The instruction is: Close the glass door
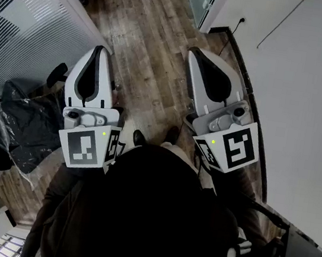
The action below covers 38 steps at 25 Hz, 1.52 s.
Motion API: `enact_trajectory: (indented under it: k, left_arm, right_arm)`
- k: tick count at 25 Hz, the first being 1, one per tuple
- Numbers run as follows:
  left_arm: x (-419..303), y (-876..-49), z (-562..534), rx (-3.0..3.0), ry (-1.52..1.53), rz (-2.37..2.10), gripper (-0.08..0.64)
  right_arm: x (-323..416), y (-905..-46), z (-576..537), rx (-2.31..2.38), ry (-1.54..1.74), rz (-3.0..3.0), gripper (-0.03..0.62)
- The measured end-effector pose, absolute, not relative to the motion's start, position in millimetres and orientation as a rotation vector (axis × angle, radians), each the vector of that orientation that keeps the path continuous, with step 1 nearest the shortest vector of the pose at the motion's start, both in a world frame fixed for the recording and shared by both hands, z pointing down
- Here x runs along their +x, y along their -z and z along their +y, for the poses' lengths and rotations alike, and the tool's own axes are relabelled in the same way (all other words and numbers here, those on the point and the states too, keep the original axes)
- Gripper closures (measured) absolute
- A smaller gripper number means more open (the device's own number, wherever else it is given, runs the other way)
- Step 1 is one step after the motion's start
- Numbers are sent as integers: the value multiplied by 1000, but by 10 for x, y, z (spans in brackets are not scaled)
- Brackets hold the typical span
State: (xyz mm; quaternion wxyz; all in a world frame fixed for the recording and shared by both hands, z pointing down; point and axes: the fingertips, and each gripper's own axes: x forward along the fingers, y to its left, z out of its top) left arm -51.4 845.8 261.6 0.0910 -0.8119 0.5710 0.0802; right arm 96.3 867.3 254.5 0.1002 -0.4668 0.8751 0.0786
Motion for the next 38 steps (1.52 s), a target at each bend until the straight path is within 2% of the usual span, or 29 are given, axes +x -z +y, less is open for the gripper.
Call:
enact_trajectory:
  k: [12,23,29,38]
  left_arm:
    - [-201,-2724,8307,-2412,-225,1712,563]
    - [-78,-2916,7725,-2361,-192,1842,563]
    - [-230,-3117,6905,-2366,-201,1882,563]
    - [-663,-3045,4776,-2384,-276,1872,564]
  right_arm:
    - [1262,-2644,8530,-1348,-209,2592,594]
    - [1490,-2859,7822,-1311,-145,2643,592]
    - [1317,-3032,7012,-1280,-116,2670,592]
    - [858,-2866,4876,-1301,-137,2674,592]
